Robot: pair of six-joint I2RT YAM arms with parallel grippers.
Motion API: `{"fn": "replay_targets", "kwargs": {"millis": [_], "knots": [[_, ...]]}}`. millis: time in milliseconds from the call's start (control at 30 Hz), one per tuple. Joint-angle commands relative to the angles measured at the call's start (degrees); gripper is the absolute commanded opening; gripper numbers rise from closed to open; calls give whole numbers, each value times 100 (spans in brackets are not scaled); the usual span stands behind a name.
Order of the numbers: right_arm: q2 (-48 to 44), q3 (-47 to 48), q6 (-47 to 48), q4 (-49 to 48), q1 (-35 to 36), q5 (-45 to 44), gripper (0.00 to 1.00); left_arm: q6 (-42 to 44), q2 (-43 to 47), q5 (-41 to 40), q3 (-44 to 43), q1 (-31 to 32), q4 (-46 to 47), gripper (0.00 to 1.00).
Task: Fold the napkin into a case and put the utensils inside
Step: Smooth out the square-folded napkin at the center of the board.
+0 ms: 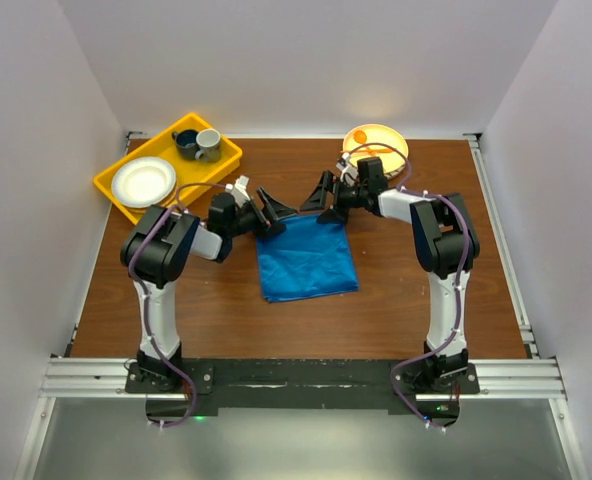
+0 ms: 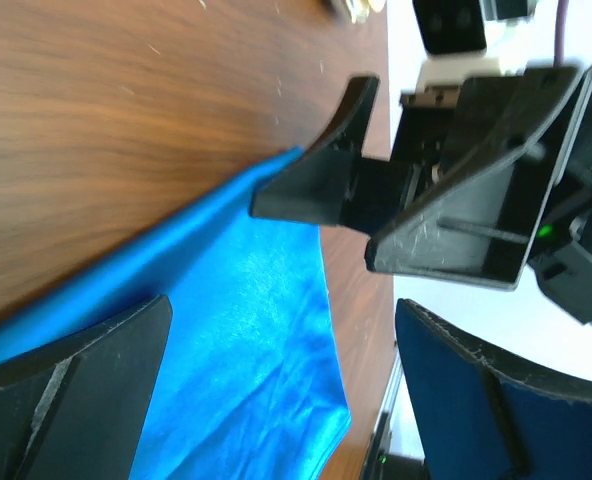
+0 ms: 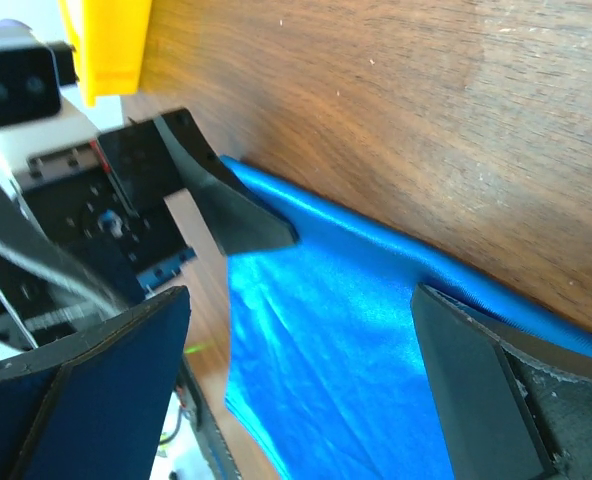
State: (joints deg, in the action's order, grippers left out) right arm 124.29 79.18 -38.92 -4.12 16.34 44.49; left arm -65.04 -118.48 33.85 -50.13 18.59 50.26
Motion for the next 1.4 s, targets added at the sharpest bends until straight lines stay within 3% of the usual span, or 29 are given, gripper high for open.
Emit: {"fn": "replay_targets", "kwargs": {"millis": [0,333,433,567,700,933,1367], "knots": [[192,54,718,780,-95,-485,98,-44,96,-299,451,-382,142,100],[245,-25,1009,904,-166,-494,98,70,527,-300,978,-1015,-113,100],[201,1,965,817,-175,-319,98,70,720,103,1005,-1059,150,100],[-97,-78,387,150,-122,357,98,-45,1141,631,891,-910,564,100],[-493,27,-159,-211,-87,692,98,-18,1485,545,707,-699,450,100],[-898,115,-827,-607,-61,675,98,52,1099,184,145,-207,283,100],[200,168,-1057,-916,142,43,98,34,1,-607,-594,-4,-419,100]]}}
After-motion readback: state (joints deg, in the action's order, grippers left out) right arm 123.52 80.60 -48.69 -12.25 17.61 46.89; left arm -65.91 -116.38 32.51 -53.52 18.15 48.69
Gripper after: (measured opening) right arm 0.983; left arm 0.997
